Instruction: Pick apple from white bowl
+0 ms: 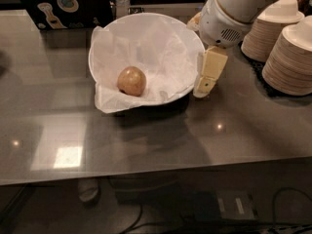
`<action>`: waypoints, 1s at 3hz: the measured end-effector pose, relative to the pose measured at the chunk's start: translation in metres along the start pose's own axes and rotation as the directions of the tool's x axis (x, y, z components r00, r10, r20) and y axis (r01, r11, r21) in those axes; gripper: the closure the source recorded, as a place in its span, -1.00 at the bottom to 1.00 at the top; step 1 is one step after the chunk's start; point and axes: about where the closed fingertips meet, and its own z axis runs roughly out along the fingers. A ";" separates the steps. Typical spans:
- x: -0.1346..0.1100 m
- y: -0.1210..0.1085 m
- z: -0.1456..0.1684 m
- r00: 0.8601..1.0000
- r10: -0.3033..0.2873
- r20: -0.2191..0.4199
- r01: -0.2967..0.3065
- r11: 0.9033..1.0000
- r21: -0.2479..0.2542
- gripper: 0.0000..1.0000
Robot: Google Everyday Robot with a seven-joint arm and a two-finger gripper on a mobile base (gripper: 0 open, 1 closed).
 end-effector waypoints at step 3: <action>-0.063 -0.038 0.036 0.927 -0.228 0.296 0.241 0.971 -0.006 -0.86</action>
Offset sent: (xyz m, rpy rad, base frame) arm 0.0522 0.0806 0.0071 0.2414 -0.0909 0.3775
